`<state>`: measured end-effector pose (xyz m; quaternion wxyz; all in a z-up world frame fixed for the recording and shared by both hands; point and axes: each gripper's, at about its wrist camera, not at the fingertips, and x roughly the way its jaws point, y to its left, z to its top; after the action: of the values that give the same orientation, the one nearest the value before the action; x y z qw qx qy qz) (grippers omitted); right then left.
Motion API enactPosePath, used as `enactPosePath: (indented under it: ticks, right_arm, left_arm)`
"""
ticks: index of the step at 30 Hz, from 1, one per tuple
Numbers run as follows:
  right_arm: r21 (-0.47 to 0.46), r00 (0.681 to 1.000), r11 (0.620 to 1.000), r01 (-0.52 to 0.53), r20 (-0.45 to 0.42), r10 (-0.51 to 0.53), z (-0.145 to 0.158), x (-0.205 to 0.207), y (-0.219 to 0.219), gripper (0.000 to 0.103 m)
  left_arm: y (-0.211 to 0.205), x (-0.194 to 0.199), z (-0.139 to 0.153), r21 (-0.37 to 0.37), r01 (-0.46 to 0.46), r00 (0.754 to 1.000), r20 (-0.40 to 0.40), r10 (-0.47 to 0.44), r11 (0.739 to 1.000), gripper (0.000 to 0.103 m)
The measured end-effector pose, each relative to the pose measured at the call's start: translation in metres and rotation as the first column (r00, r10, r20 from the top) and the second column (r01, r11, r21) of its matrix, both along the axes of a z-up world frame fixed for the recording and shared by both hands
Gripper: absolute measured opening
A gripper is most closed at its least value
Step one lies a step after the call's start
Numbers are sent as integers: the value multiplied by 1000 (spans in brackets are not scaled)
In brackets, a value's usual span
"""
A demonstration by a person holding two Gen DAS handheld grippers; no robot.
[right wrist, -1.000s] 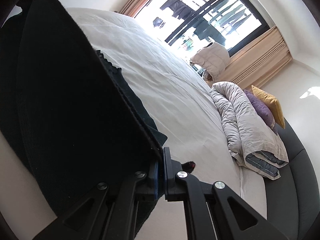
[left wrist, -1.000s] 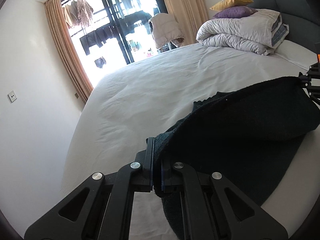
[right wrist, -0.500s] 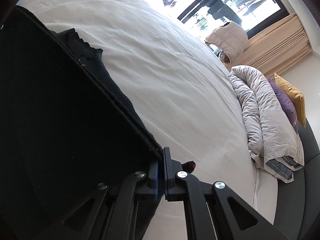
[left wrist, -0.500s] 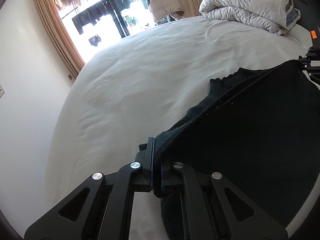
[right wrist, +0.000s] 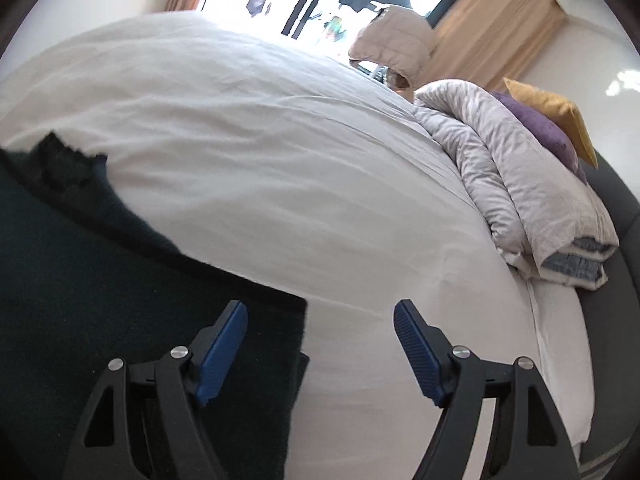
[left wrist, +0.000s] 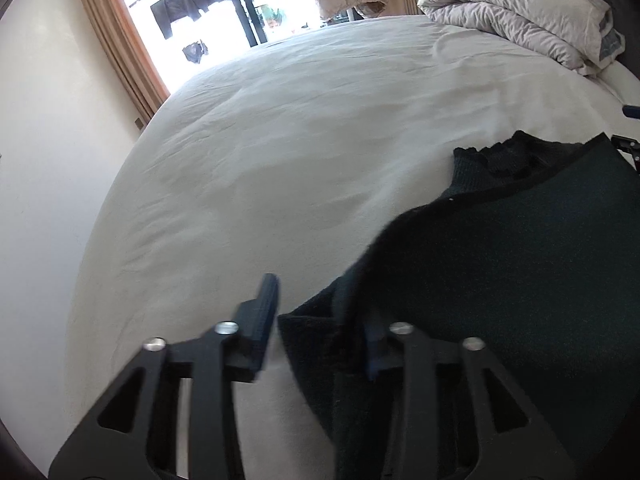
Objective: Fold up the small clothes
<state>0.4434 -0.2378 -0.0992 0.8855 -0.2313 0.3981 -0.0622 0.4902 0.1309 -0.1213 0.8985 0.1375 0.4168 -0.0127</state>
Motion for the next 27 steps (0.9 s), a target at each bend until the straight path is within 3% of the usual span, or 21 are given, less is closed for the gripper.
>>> enactPosePath:
  ticks: [1,4,8,12,16,21,24,25,27]
  right_arm:
    - [44,1000,999,23,9,-23,7,-6,-9,77]
    - [163,998,986,48,33,-54,21,-33,-32,77]
    - [319,996,945,69,29,-82,25,-76,-55,77]
    - [420,993,901,104,1,-115,15,-109,-66,77]
    - [392,998,918,55,6,-62,9,-131,-48,77]
    - [385,999,923,16,27,-29,10,-136,-36,77]
    - [402,999,915,21,37,-39,10,-134,-37,77]
    - [413,998,911,19,39,-39,10,-133,-38,77]
    - [420,998,907,20,47,-44,9,-135,-38,77]
  left_arm:
    - [9,-5,7,-6,-15,1000,22,15,1000,76]
    - [45,-24,26,-50,-43,998,41,45,998,88]
    - [65,-48,31,-96,-77,996,31,80,992,88]
    - [44,-51,30,31,-55,997,62,53,998,88]
    - [40,-19,42,40,-96,993,71,93,995,88]
    - [44,10,52,165,-160,986,73,150,973,88]
    - [53,-5,64,109,-219,971,126,206,970,88]
    - [51,-14,67,73,-199,975,113,190,977,88]
    - [30,-40,71,45,-67,989,136,61,997,88]
